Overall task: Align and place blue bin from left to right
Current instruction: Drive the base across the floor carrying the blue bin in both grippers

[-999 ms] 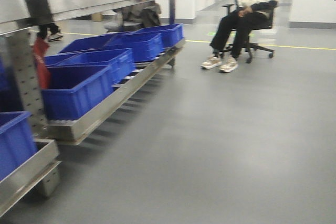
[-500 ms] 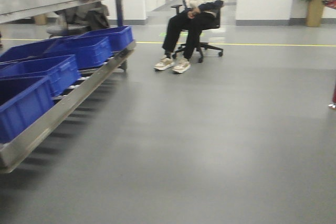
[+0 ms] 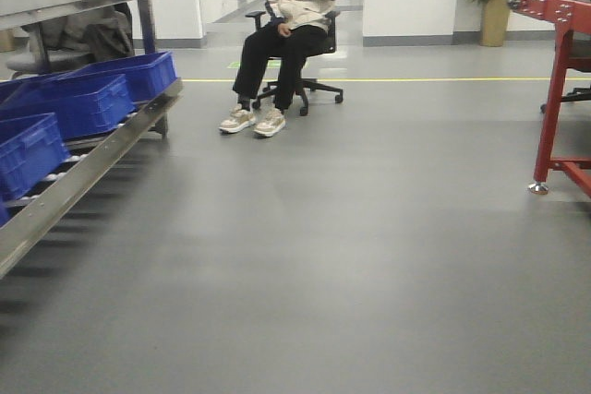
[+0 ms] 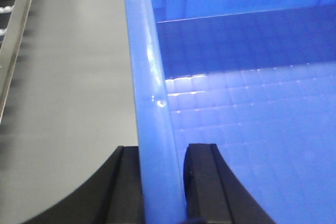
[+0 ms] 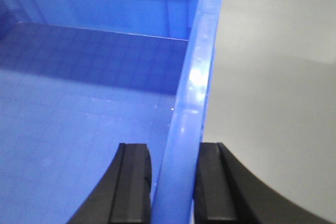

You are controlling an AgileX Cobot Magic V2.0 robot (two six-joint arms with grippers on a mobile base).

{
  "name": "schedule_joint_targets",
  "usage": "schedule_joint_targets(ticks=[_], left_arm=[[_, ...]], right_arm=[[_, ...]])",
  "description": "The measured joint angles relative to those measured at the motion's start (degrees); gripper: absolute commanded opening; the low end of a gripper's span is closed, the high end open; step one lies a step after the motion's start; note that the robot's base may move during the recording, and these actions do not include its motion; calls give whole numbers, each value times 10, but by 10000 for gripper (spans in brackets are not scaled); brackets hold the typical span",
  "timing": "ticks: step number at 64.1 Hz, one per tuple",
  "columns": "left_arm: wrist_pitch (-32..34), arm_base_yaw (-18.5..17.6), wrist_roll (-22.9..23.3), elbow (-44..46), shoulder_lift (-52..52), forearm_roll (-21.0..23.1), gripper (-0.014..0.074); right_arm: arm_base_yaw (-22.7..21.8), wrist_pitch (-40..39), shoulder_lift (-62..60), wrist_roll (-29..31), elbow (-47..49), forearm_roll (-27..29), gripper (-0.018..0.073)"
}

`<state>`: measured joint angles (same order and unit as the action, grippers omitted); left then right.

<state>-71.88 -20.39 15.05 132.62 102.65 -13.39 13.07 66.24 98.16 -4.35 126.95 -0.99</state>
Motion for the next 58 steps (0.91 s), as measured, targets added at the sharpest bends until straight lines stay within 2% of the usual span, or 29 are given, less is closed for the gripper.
schedule_joint_targets(ticks=[58], left_arm=[[0,0,0,0,0,0,-10]], right_arm=[[0,-1,0,0,0,0,-73]])
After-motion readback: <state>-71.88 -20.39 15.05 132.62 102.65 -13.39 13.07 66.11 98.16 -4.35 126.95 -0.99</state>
